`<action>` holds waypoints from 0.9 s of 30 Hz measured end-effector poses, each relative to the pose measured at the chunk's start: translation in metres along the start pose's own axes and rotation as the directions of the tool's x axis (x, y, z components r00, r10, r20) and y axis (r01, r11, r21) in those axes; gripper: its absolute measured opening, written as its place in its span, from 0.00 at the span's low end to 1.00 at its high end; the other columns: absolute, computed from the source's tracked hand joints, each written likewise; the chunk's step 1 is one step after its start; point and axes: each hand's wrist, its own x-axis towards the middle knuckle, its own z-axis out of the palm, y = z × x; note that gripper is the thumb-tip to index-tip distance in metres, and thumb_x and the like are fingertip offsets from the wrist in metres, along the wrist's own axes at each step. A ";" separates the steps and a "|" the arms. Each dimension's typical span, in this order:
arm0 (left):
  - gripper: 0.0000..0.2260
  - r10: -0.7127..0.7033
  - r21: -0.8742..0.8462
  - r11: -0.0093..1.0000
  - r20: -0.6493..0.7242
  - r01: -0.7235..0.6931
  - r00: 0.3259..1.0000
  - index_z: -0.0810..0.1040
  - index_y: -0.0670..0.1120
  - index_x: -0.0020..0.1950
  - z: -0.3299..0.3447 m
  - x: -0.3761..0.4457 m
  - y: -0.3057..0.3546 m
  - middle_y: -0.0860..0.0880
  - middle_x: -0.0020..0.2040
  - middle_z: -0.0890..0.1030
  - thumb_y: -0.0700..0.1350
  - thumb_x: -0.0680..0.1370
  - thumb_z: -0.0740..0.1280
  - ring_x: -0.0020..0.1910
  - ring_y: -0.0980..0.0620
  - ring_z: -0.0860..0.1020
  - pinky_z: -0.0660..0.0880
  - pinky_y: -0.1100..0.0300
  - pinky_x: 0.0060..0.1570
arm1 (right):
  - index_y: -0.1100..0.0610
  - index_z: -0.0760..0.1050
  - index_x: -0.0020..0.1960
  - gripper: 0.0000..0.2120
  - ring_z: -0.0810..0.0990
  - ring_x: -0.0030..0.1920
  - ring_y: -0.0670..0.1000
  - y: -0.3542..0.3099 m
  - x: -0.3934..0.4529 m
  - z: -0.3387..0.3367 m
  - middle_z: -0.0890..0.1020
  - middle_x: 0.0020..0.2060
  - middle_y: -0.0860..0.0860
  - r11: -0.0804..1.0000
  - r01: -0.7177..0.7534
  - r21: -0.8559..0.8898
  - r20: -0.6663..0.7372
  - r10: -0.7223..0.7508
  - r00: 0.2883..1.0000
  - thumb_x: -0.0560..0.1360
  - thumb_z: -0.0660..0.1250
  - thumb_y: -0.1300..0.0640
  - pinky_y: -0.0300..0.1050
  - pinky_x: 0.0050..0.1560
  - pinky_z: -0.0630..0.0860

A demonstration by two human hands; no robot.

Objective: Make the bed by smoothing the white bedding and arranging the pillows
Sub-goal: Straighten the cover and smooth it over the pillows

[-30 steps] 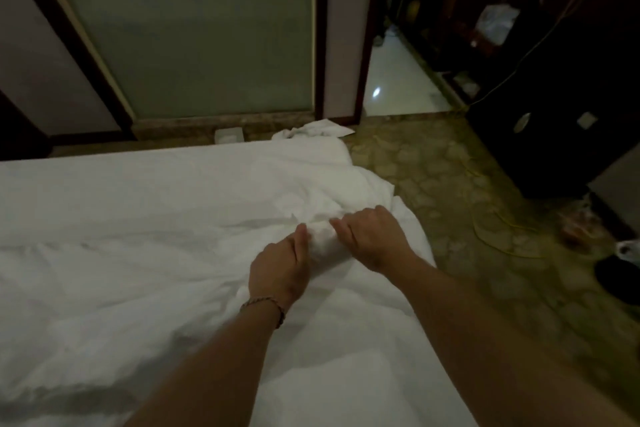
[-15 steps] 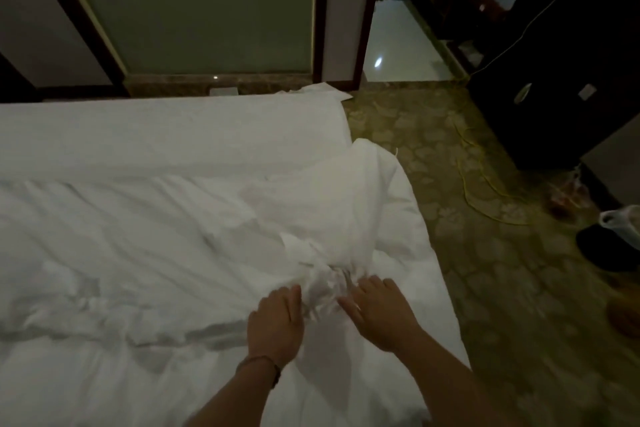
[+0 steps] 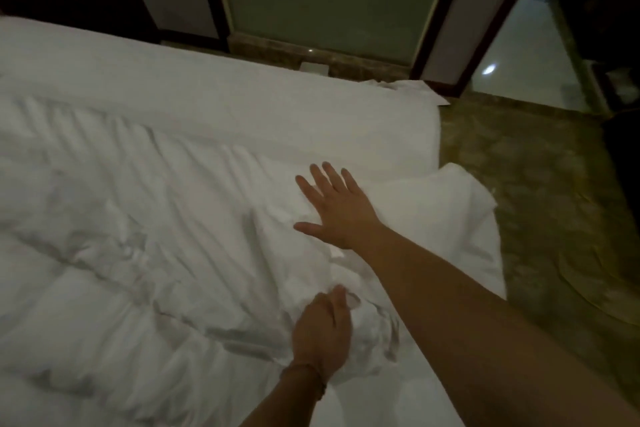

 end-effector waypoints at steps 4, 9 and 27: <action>0.46 -0.071 -0.034 0.997 0.018 0.071 0.997 0.81 0.50 0.40 0.010 -0.007 0.002 0.55 0.35 0.82 0.76 0.71 0.31 0.37 0.60 0.80 0.79 0.59 0.46 | 0.52 0.59 0.77 0.39 0.65 0.72 0.58 -0.003 0.005 0.025 0.68 0.72 0.55 0.999 -0.031 -0.016 0.200 0.033 0.979 0.76 0.49 0.28 0.56 0.73 0.57; 0.39 0.061 0.058 0.997 -0.066 -0.057 0.996 0.79 0.52 0.42 0.022 -0.019 -0.009 0.54 0.37 0.81 0.69 0.77 0.31 0.40 0.53 0.79 0.77 0.51 0.46 | 0.54 0.76 0.61 0.32 0.77 0.57 0.55 0.006 -0.038 0.037 0.80 0.55 0.53 0.998 -0.020 -0.058 0.236 0.033 0.971 0.78 0.50 0.31 0.53 0.60 0.65; 0.25 0.446 0.428 0.821 -0.066 -0.379 0.893 0.77 0.44 0.61 0.115 -0.120 -0.014 0.47 0.55 0.78 0.60 0.80 0.52 0.56 0.42 0.75 0.65 0.45 0.65 | 0.50 0.68 0.34 0.30 0.80 0.40 0.51 0.090 -0.361 0.055 0.81 0.38 0.50 0.928 -0.348 0.132 0.137 0.331 0.934 0.77 0.44 0.29 0.44 0.41 0.71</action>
